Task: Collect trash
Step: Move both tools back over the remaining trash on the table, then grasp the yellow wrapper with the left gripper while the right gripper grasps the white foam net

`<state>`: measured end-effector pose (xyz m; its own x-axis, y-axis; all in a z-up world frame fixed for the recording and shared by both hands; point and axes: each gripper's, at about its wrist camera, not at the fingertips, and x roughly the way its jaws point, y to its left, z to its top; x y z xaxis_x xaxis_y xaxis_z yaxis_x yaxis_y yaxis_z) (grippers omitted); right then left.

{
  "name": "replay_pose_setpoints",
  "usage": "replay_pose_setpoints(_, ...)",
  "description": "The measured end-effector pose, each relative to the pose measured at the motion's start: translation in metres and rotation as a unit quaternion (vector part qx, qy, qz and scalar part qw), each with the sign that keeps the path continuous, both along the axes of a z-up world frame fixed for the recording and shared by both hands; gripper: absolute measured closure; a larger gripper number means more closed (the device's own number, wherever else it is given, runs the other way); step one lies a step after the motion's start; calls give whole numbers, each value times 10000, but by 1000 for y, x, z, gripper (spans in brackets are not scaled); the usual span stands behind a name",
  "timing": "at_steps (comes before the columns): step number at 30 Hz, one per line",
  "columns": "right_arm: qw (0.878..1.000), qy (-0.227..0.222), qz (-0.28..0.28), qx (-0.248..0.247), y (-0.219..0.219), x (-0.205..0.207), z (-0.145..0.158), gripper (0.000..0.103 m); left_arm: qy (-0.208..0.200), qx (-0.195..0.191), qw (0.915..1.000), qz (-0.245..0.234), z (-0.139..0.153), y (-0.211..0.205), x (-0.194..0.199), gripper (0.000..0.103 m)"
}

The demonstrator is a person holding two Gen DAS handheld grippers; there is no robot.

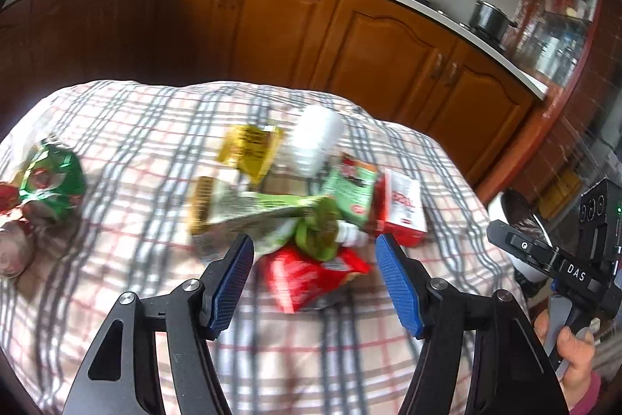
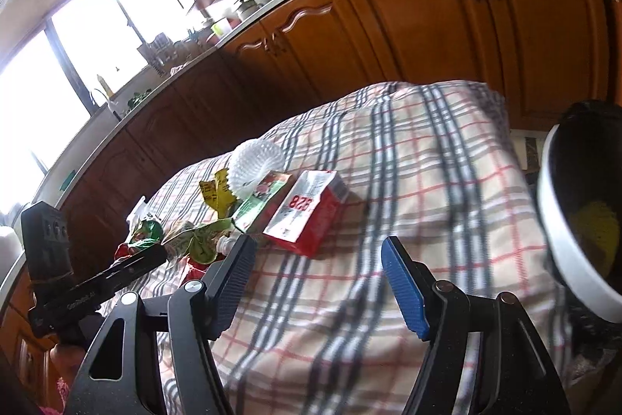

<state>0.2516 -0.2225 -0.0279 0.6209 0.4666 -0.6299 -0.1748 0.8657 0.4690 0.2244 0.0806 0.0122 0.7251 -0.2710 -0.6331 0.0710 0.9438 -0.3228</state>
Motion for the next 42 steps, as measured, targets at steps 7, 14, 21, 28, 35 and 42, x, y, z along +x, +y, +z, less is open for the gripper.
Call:
replay_pose_setpoints(7, 9998, 108, 189, 13, 22, 13, -7, 34, 21, 82, 9997, 211, 1, 20, 10, 37)
replay_pose_setpoints(14, 9997, 116, 233, -15, 34, 37, -2, 34, 69, 352, 9993, 116, 11, 19, 55, 37)
replay_pose_setpoints(21, 9979, -2, 637, -79, 66, 82, 7, 35, 314, 476, 9984, 43, 2, 18, 112, 38)
replay_pose_setpoints(28, 9952, 358, 914, 41, 98, 141, -16, 44, 609, 540, 9966, -131, -18, 15, 156, 41)
replay_pose_setpoints(35, 9897, 819, 1169, 145, 123, 177, -42, 86, 765, 538, 9951, -320, -34, 11, 177, 96)
replay_pose_setpoints(42, 9922, 393, 1172, 169, 118, 154, -21, 92, 396, 613, 9970, -259, -24, 5, 165, 100)
